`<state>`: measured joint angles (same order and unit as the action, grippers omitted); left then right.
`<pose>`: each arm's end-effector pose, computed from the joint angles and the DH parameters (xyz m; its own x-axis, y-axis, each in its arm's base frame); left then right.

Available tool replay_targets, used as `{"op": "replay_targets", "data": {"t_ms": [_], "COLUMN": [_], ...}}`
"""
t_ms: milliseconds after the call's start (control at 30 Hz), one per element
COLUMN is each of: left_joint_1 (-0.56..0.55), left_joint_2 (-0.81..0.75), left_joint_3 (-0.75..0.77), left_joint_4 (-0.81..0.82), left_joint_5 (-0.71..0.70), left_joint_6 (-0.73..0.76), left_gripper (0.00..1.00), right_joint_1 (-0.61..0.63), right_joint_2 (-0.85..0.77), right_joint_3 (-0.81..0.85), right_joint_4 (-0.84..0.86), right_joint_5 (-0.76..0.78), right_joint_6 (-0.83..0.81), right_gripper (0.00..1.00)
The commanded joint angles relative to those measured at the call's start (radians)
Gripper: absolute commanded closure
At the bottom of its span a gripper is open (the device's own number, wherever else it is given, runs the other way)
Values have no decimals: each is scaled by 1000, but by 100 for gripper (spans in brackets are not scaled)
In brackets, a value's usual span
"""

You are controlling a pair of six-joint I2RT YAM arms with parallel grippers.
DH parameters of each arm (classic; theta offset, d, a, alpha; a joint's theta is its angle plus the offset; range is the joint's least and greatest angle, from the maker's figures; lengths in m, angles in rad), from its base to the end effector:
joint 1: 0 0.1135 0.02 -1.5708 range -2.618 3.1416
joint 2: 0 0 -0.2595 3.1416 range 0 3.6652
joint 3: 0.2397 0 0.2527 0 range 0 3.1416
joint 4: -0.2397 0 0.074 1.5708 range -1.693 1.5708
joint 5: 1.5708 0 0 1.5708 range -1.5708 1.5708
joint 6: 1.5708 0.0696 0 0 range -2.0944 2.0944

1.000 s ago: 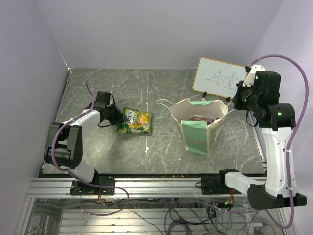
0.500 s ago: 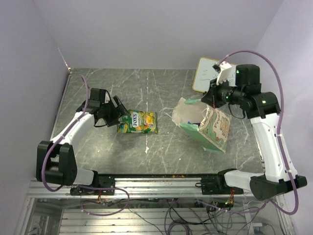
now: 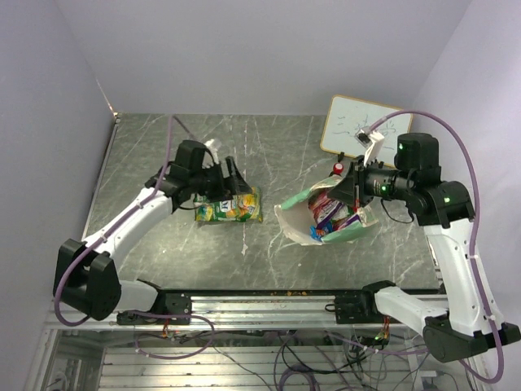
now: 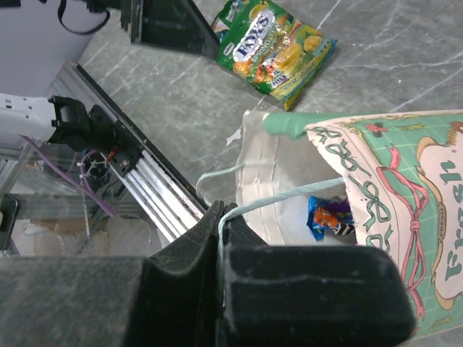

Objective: Take the snacks out of the paper bag
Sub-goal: Adjust the paper bag at the center of the board.

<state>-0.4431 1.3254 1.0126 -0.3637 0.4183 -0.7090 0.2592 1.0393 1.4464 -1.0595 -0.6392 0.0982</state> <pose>0.2736 -0.1611 0.2606 -0.8707 -0.2453 -0.4263 0.1463 0.6983 -0.7007 0.1762 0.0897 0.4107 -0.6491 -0.0907 -0.7553 -0.6032 0.6664 0.4383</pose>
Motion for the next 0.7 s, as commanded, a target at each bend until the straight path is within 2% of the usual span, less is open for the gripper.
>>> {"op": "replay_targets", "data": {"t_ms": [0,100,200,333,500,667], "left_joint_1": [-132,-214,-290,-471,-675,-754], "left_joint_2": [-66,-101,-145,-183,-95,84], "left_joint_3": [8,20,12,-26,-40,14], "left_joint_4": [195,226,275,373,500,599], "left_joint_5": [21,-28,-77,-243,-436,-525], "left_joint_6": [-45,-17,-1,53,155,276], "left_gripper": [12,13,15,19,37,54], "right_joint_1": [5,6,7,6,7,6], "right_joint_2": [-32,-43,-71,-84,-80,-86], "right_joint_3": [-27,-60,-103,-95,-67,-50], "right_joint_4": [43,71,170,202,186,173], "right_joint_5": [-16,-61,-85,-40,3,38], "right_joint_6": [43,84,157,190,201,205], "right_gripper": [100,100,100,100,100,100]}}
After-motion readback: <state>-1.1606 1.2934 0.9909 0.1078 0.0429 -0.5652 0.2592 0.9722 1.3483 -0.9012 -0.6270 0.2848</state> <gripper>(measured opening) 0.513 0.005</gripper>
